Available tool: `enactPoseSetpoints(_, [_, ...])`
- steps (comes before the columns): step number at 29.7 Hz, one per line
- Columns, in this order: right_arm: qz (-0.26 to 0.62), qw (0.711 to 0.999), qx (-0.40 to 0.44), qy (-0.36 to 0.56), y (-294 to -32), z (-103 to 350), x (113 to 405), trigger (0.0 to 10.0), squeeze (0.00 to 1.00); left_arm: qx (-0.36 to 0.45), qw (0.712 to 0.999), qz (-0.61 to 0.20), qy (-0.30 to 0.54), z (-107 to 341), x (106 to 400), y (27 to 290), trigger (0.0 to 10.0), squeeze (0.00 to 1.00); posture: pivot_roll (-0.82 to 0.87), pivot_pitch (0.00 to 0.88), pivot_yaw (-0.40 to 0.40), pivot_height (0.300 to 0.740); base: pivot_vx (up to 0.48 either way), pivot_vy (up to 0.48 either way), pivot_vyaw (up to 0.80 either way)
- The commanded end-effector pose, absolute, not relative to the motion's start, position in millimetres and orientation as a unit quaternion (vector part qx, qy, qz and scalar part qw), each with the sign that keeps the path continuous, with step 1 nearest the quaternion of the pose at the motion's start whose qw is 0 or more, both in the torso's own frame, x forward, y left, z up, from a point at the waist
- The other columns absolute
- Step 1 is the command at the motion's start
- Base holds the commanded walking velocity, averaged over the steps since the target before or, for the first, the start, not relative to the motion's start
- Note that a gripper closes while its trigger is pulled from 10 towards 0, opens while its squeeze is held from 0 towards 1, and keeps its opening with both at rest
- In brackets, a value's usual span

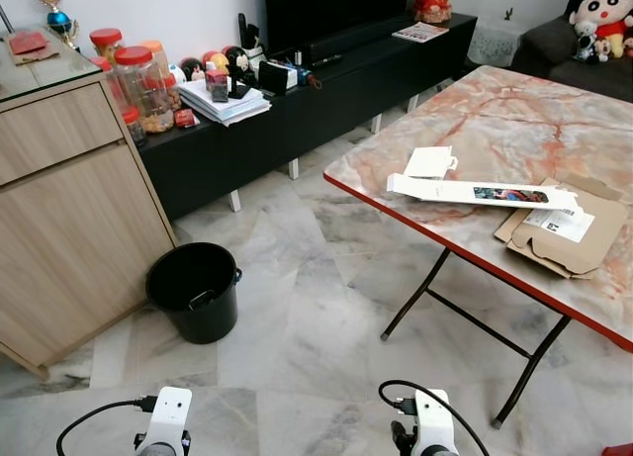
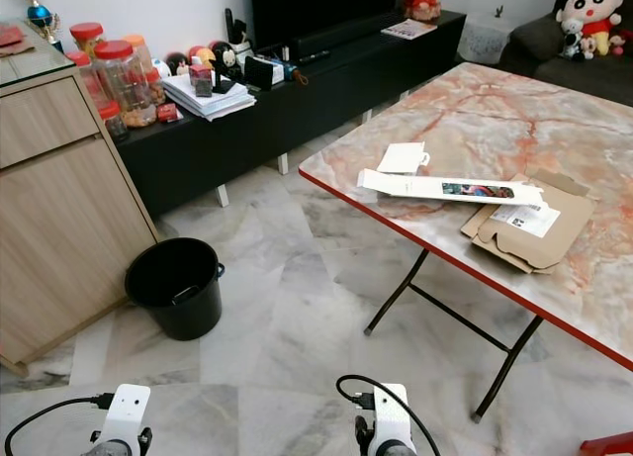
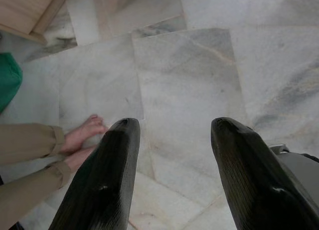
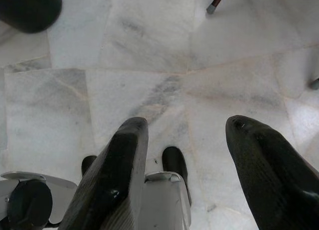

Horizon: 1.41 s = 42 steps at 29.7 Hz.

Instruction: Picking trash to rubbish bin

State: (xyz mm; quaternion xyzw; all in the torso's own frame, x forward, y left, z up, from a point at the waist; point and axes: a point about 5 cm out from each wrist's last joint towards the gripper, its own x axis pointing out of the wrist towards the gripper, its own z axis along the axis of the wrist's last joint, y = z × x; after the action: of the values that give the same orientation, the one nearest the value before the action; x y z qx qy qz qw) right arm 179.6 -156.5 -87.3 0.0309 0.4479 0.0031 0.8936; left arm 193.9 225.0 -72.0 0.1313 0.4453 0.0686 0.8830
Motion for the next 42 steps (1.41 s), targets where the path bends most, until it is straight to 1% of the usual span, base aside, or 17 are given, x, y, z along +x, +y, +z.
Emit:
enactPoseSetpoints(1, [0.005, 0.894, 0.026, 0.448, -156.7, -86.8, 181.0, 10.0, 0.00, 0.137, 0.878, 0.070, 0.453, -72.7, 191.6, 228.3, 10.0, 0.00, -0.01, 0.000, 0.017, 0.740, 0.000, 0.000, -0.80])
enactPoseSetpoints(4, [0.005, 0.894, 0.026, 0.448, -156.5, -86.7, 181.3, 10.0, 0.00, 0.165, 0.875, 0.054, 0.452, -71.9, 193.0, 228.3, 10.0, 0.00, -0.01, 0.000, 0.019, 0.740, 0.000, -0.237, -0.80])
enactPoseSetpoints(7, [0.005, 0.894, 0.026, 0.448, -156.5, -86.6, 181.3, 10.0, 0.00, 0.146, 0.875, 0.069, 0.456, -72.9, 191.0, 228.9, 10.0, 0.00, -0.01, 0.000, 0.018, 0.740, 0.000, -0.411, -0.80])
enactPoseSetpoints(11, [0.005, 0.894, 0.026, 0.448, -156.5, -86.6, 181.4, 10.0, 0.00, 0.144, 0.875, 0.069, 0.456, -73.0, 190.9, 228.9, 10.0, 0.00, -0.01, 0.000, 0.018, 0.740, 0.000, -0.274, -0.80])
enactPoseSetpoints(20, [0.001, 0.894, 0.029, 0.447, -156.9, -86.2, 182.3, 10.0, 0.00, 0.152, 0.872, 0.061, 0.462, -74.8, 187.5, 228.8, 10.0, 0.00, -0.01, 0.001, 0.015, 0.740, 0.000, 0.000, -0.80])
enactPoseSetpoints(24, [0.000, 0.894, 0.030, 0.447, -156.7, -86.2, 182.3, 10.0, 0.00, 0.152, 0.871, 0.061, 0.463, -75.2, 186.4, 229.4, 10.0, 0.00, -0.01, 0.003, 0.015, 0.740, 0.000, -0.339, -0.80])
enactPoseSetpoints(42, [-0.009, 0.893, 0.032, 0.448, -161.6, -86.9, 180.3, 10.0, 0.00, 0.143, 0.874, 0.067, 0.460, -74.9, 187.4, 228.2, 10.0, 0.00, -0.02, 0.015, 0.011, 0.740, 0.000, 0.000, -0.80])
